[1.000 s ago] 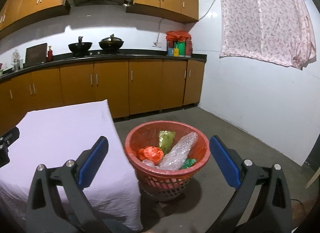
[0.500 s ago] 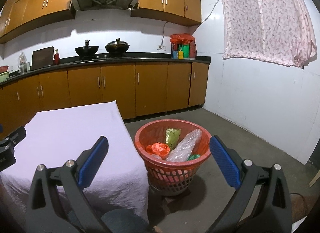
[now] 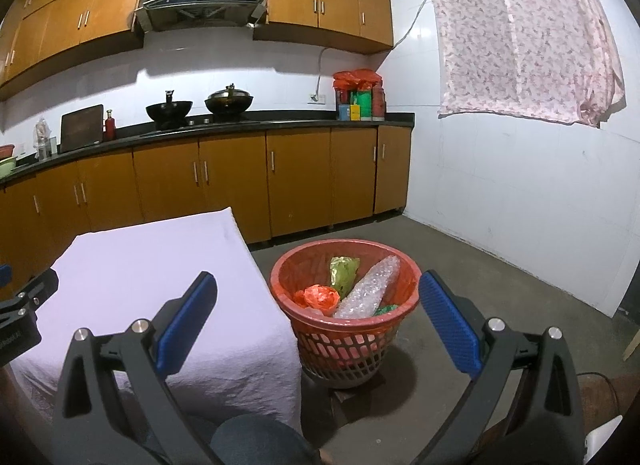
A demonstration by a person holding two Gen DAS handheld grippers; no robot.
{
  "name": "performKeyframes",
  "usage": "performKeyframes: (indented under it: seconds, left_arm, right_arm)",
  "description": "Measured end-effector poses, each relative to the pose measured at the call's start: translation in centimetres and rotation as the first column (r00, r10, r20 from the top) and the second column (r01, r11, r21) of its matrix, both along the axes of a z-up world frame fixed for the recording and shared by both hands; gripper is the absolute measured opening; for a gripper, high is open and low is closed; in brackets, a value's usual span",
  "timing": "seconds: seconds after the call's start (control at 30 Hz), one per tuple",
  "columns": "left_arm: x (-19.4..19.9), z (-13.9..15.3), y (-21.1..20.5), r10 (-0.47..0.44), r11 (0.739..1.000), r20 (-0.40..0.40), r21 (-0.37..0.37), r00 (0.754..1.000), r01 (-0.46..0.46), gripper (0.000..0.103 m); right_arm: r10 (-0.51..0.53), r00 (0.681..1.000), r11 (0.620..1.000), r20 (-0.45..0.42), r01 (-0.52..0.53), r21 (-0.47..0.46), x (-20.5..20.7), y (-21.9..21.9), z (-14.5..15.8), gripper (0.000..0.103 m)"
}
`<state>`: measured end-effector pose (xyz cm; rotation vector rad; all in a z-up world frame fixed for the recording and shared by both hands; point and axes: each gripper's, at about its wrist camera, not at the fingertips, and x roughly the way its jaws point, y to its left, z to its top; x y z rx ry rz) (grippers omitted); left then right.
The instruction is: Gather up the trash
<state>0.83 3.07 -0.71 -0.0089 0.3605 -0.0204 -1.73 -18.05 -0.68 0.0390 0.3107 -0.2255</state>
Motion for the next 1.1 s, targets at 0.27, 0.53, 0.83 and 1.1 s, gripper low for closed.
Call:
performKeyframes:
  seconds: [0.27,0.53,0.83,1.1]
  left_arm:
    - [-0.48,0.18,-0.32,-0.010,1.000,0.008,0.000,1.000,0.010,0.101]
    - [-0.80,0.39,-0.57,-0.015,1.000,0.009,0.007,1.000,0.015,0.101]
    - [-0.82,0.44,-0.56,-0.012,1.000,0.006,0.004,1.000,0.012,0.101]
    - [-0.94,0.47,-0.55,-0.011,1.000,0.006,0.004,1.000,0.011,0.101]
  right_arm:
    - [-0.022,1.000,1.000,0.009,0.022,-0.002,-0.43,-0.44,0.06,0.099]
    - [-0.022,1.000,1.000,0.012,0.022,-0.001,-0.59,-0.62,0.08,0.099]
    - [-0.020,1.000,1.000,0.012,0.020,0.001,-0.84,-0.52,0.04,0.099]
    - [-0.022,1.000,1.000,0.012,0.022,0.001,-0.79,-0.40,0.03,0.099]
